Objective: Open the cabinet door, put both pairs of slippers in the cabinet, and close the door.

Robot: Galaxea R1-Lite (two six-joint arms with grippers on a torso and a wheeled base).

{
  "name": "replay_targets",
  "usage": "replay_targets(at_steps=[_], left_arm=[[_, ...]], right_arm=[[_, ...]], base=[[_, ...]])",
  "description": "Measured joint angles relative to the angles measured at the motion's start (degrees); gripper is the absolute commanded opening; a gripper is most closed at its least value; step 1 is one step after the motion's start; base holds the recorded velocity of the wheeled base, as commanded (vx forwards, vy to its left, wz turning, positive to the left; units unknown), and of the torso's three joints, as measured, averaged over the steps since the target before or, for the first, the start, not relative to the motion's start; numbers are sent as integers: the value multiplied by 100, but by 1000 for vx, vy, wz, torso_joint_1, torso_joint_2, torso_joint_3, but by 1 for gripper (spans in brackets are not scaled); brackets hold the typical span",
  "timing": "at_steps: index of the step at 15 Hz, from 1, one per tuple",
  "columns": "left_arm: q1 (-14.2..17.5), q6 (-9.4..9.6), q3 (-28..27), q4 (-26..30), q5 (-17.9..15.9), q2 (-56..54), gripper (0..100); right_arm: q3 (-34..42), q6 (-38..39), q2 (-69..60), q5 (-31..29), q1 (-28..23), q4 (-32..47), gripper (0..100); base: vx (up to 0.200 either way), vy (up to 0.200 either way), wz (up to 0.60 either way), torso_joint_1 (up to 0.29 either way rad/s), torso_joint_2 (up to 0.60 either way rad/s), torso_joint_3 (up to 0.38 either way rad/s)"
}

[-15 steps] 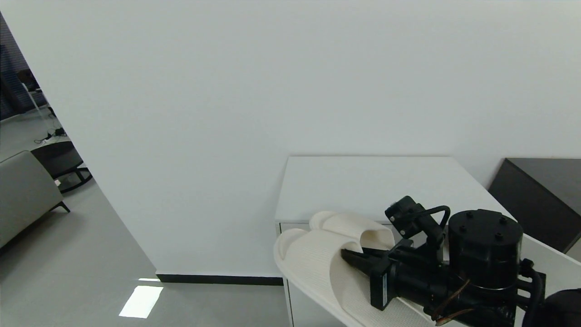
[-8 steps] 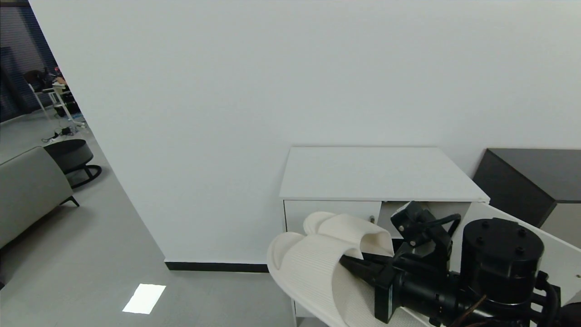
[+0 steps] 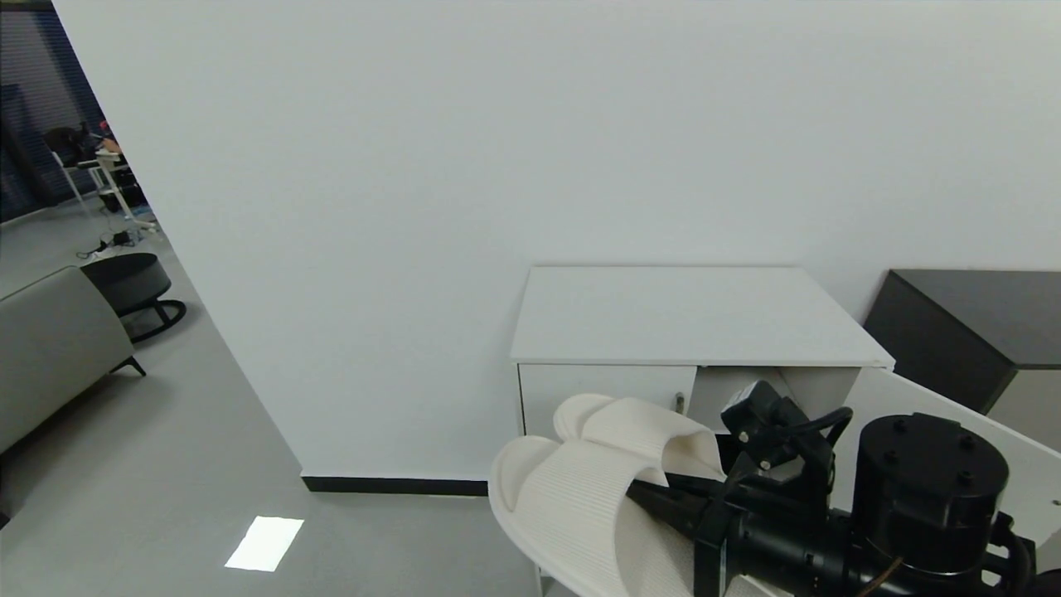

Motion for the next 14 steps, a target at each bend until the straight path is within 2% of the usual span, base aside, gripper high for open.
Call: replay_targets(at_steps=[5, 14], left_arm=[[0, -1, 0, 2, -2, 0, 0], [0, 0, 0, 0, -2, 0, 0]], right_arm=[[26, -9, 17, -5, 4, -6, 0], [41, -5, 41, 2, 6, -33, 0]], base=[[0, 0, 0, 0, 0, 0], [0, -200, 0, 2, 1, 2]])
